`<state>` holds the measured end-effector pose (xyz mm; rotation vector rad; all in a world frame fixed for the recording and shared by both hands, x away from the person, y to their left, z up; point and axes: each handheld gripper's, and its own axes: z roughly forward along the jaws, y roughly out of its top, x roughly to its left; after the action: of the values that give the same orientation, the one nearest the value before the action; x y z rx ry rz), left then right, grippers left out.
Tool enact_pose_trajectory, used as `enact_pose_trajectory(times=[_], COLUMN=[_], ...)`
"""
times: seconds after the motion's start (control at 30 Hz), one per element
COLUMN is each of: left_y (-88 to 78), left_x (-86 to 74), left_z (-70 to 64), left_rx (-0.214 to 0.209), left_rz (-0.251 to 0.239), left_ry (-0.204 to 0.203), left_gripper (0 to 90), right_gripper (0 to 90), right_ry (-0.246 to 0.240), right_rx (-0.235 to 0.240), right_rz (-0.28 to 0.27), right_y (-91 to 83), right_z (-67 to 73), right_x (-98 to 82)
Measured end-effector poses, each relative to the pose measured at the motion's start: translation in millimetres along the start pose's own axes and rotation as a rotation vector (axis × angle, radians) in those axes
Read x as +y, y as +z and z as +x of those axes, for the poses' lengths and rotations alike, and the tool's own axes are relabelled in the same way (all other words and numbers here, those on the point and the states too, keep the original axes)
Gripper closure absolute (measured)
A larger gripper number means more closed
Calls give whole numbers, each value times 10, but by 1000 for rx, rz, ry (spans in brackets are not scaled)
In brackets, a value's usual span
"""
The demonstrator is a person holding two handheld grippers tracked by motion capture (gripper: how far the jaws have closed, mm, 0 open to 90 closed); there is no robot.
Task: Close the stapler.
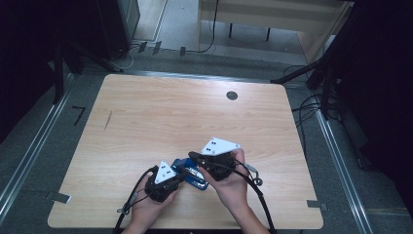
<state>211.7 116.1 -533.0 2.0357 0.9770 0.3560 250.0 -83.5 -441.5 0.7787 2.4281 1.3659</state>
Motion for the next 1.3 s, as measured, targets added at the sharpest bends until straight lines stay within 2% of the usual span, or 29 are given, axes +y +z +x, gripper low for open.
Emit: enact_pose_trajectory(times=[0.23, 0.6, 0.8, 1.0, 1.17, 1.3], left_y=[2, 4, 4, 4, -2, -8], left_x=[-2, -1, -1, -2, -5, -10], left_z=[-14, -7, -9, -12, -6, 3], left_rx=[-13, -16, -19, -27, -36, -42], left_rz=[18, 20, 22, 20, 24, 23], left_ry=[20, 18, 21, 27, 28, 24], left_gripper=[900, 900, 900, 900, 900, 900], right_gripper=[900, 900, 900, 900, 900, 900], right_ry=[20, 53, 73, 88, 93, 123], right_rx=[-8, -5, -2, 8, -21, -2], right_rz=[18, 57, 58, 32, 36, 11], right_y=[-77, -87, -94, -136, -122, -119], right_z=[-45, -70, -71, -71, -29, -43], right_x=[-201, -511, -626, -696, -773, -824])
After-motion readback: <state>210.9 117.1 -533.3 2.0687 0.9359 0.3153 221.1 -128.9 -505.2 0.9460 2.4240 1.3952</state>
